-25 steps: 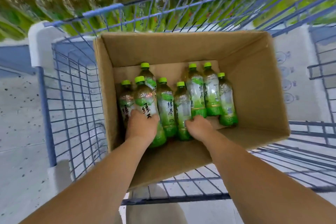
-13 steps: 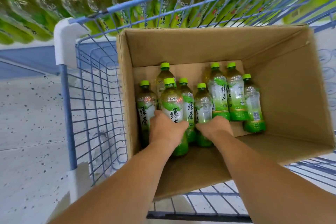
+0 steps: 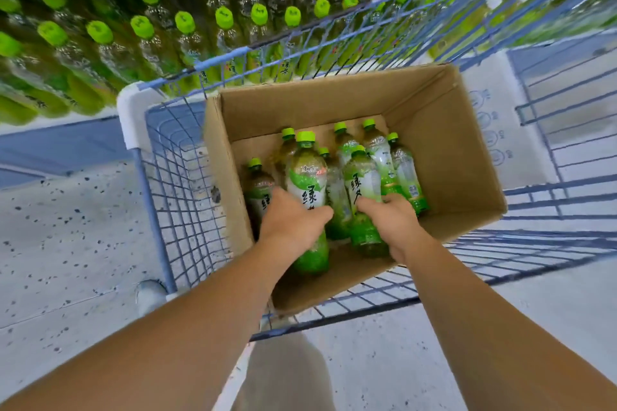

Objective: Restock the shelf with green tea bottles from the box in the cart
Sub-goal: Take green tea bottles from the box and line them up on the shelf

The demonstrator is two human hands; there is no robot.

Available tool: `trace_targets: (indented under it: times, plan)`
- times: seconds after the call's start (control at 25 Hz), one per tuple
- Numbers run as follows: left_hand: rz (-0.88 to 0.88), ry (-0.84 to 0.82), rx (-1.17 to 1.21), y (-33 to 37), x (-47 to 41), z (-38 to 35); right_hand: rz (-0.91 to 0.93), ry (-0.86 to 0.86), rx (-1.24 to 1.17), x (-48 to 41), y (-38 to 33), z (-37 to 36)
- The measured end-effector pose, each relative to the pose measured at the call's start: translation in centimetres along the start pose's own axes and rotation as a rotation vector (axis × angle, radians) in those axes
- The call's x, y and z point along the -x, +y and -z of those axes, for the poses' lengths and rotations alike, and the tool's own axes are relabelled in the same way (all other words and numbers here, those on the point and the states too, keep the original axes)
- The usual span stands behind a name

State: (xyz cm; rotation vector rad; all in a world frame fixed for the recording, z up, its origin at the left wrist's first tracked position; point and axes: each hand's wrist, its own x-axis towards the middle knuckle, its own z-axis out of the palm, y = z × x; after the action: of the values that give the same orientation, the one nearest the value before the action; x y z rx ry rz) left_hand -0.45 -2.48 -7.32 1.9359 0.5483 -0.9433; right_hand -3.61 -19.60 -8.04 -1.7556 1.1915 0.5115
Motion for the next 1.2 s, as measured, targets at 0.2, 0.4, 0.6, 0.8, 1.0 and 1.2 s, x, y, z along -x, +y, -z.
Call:
trace_targets:
  times: [0.2, 0.4, 0.6, 0.8, 1.0, 1.2]
  plan:
    - [-0.170, -0.068, 0.047, 2.3, 5.4, 6.0, -0.003, -0.055, -0.331, 9.1, -2.3, 2.0]
    - [-0.269, -0.071, 0.182, 2.5, 11.1, 14.4, 0.112, -0.100, -0.326, 18.8, -5.5, 0.4]
    - [-0.275, 0.023, 0.231, 1.0, 14.4, 24.9, 0.242, -0.141, -0.269, 27.0, -10.2, -4.4]
    - [-0.292, 0.124, 0.201, -1.9, 14.8, 35.8, 0.356, -0.219, -0.189, 31.9, -15.7, -12.0]
    - [-0.326, 0.251, 0.221, -3.8, 14.0, 44.7, 0.456, -0.321, -0.117, 34.1, -22.5, -19.7]
    - [-0.280, 0.435, 0.261, -4.7, 12.6, 51.4, 0.497, -0.506, -0.128, 33.8, -27.9, -27.0]
